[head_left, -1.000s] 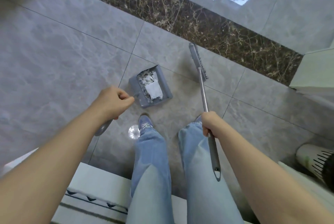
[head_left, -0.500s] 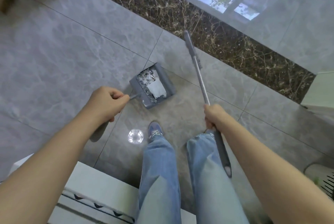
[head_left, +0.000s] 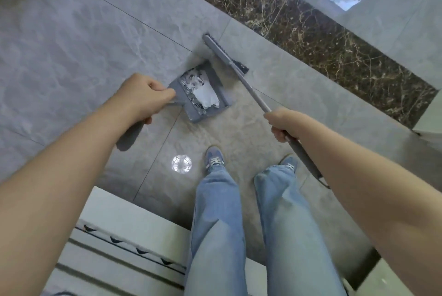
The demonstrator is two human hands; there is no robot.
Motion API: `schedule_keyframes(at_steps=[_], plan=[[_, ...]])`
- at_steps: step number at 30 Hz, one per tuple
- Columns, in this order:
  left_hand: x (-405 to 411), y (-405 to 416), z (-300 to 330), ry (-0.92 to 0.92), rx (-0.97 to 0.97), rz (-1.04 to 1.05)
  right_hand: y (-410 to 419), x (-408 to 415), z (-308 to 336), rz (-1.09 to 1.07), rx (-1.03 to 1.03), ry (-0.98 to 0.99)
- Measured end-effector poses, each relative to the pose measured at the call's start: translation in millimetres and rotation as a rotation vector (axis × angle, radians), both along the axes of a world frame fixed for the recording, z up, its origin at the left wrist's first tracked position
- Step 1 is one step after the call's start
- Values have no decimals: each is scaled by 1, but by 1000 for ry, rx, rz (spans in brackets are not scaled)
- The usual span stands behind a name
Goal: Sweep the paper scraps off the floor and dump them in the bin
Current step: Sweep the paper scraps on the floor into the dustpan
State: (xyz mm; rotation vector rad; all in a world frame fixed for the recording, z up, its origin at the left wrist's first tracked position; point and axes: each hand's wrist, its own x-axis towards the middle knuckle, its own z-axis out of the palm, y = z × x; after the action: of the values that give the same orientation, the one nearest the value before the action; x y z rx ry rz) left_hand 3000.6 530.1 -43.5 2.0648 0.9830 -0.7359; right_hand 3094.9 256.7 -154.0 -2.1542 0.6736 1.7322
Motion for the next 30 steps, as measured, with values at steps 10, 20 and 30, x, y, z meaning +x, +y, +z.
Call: schedule_keyframes(at_steps=[10, 20, 30], plan=[[-31, 27, 1, 54, -48, -474, -23, -116, -7, 25, -64, 33], [-31, 14, 4, 44, -73, -519, -9, -225, 25, -729, 112, 122], [-7, -61, 6, 94, -150, -803, -164, -237, 16, -998, -192, 16]])
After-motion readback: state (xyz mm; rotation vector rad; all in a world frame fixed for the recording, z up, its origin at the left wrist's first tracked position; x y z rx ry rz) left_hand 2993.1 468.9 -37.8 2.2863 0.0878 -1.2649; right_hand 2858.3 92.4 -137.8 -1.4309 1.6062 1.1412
